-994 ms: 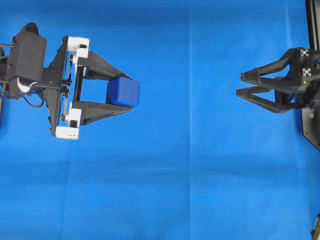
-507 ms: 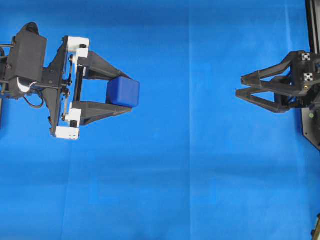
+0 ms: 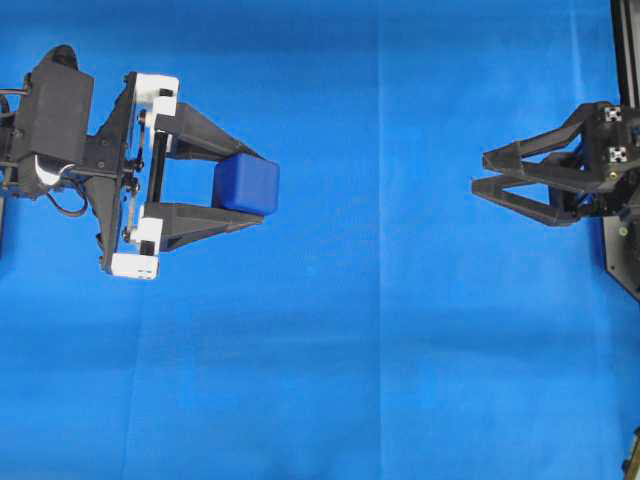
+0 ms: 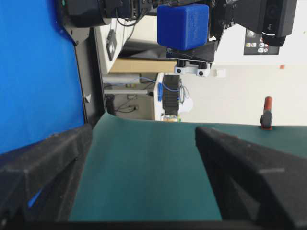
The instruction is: Handover the blue block to the right arm after grasping it with the left arm, then place it in the designated position.
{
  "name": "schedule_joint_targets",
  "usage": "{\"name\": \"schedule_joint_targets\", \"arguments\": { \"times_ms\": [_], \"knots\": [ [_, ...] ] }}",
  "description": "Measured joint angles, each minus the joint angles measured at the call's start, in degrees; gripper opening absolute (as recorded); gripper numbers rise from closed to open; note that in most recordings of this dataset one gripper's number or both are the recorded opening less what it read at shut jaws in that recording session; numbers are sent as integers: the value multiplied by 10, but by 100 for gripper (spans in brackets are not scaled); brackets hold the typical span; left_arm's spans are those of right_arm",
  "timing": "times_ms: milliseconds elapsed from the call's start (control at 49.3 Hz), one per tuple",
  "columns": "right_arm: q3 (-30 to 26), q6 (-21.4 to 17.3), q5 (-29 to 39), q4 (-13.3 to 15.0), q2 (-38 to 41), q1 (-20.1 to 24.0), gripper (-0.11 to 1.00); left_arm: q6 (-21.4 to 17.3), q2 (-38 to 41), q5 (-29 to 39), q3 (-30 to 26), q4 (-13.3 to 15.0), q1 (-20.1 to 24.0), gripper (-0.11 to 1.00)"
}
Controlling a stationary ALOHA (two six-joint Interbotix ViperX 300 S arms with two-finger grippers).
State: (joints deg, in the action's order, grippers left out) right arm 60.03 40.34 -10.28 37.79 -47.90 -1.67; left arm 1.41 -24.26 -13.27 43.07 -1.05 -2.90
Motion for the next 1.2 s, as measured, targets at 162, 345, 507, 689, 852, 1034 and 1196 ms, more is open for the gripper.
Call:
{"name": "schedule_joint_targets", "arguments": {
  "times_ms": [162,345,507,689,852,1034,1196],
  "knots": [
    [0,0,-1,1,0,0,94,0,-1,0,0,0,0,48],
    [-1,1,-1,1,-2,1,94,0,-1,0,0,0,0,48],
    [0,0,-1,1,-2,1,94,0,-1,-1,0,0,0,48],
    [0,0,-1,0,-2,0,94,0,-1,0,0,0,0,48],
    [-1,0,-1,0,-2,0,94,0,-1,0,0,0,0,48],
    [0,0,-4,0,1,0,94,0,-1,0,0,0,0,48],
    [-6,0,-16,0,8,0,94,0,-1,0,0,0,0,48]
  ]
}}
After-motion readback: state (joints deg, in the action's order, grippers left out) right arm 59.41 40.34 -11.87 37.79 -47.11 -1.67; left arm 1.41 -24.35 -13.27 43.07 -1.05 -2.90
